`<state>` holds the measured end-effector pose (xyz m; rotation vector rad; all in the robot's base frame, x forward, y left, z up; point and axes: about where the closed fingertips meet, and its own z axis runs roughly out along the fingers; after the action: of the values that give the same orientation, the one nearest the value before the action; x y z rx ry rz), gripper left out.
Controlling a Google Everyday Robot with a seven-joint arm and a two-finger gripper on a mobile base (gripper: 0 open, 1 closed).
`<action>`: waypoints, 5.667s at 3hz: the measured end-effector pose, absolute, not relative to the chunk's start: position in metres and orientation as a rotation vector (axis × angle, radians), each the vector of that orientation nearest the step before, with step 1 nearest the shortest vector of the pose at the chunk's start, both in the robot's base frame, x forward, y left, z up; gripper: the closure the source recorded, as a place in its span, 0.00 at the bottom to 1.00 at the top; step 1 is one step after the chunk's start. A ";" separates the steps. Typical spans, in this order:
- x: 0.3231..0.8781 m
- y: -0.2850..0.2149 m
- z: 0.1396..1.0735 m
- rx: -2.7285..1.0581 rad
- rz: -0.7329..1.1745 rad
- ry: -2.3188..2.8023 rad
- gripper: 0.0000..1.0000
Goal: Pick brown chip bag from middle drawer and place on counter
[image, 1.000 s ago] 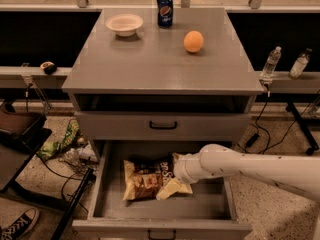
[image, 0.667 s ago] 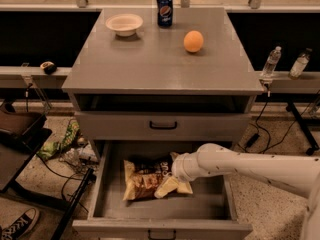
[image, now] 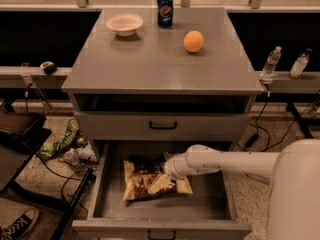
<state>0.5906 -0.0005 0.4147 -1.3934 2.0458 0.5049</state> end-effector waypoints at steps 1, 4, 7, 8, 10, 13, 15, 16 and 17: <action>0.593 0.001 0.412 -1.392 0.506 2.047 0.16; 0.592 0.001 0.412 -1.392 0.507 2.047 0.93; 0.592 0.001 0.411 -1.393 0.507 2.047 0.36; 0.592 0.001 0.411 -1.393 0.507 2.047 0.13; 0.592 0.001 0.412 -1.463 0.430 2.086 0.00; 0.579 -0.001 0.374 -1.592 0.321 2.205 0.18; 0.579 -0.001 0.374 -1.592 0.321 2.205 0.65; 0.579 -0.001 0.374 -1.592 0.321 2.205 0.87; 0.579 -0.001 0.381 -1.592 0.322 2.204 1.00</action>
Offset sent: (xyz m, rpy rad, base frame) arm 0.0020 0.0015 -0.0032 0.0008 0.0011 -0.0006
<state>0.5787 -0.0005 0.3808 -1.5921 2.2043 0.3215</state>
